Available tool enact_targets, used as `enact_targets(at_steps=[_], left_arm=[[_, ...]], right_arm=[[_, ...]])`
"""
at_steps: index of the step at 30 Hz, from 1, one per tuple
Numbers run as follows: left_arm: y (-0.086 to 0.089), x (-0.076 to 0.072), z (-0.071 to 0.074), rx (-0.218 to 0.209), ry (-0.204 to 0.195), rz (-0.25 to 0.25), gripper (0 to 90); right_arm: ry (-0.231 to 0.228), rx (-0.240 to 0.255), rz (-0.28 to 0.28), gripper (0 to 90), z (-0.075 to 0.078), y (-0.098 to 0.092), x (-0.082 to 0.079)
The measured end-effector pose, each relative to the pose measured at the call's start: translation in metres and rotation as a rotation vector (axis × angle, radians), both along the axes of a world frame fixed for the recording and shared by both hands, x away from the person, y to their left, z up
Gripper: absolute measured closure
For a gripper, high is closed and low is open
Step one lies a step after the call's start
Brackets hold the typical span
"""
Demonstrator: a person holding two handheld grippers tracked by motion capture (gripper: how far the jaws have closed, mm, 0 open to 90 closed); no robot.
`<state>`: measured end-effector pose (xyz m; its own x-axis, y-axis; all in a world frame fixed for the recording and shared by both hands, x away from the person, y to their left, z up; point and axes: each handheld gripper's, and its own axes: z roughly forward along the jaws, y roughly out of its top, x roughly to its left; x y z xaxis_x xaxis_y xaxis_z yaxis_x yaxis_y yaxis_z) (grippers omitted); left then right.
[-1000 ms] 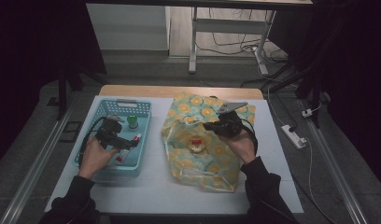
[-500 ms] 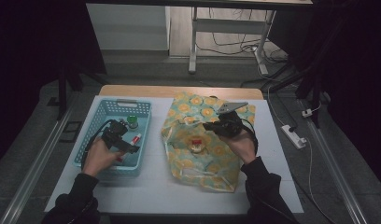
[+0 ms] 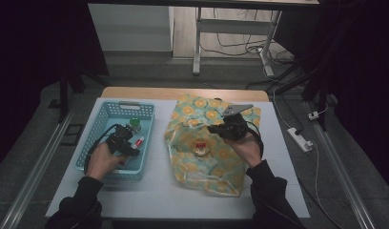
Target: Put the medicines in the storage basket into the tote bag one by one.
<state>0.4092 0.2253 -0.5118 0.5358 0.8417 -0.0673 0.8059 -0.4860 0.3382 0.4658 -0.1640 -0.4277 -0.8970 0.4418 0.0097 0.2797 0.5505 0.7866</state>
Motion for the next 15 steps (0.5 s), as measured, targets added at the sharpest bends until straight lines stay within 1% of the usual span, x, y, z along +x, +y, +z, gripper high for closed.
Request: enact_targets(at_steps=[7, 12, 15], left_arm=[[0.0011, 0.001, 0.0, -0.016, 0.015, 0.002, 64.3], [0.0012, 0.0013, 0.0002, -0.019, 0.018, 0.005, 69.8], [0.0014, 0.0016, 0.0003, -0.022, 0.021, 0.009, 71.0]], right_arm=[[0.002, 0.002, -0.001, 89.8, -0.0001, -0.0004, 0.0004], [0.001, 0.002, -0.002, 89.8, -0.0002, -0.0005, 0.0006], [0.0, 0.001, -0.003, 89.8, 0.0001, -0.0005, 0.0004]])
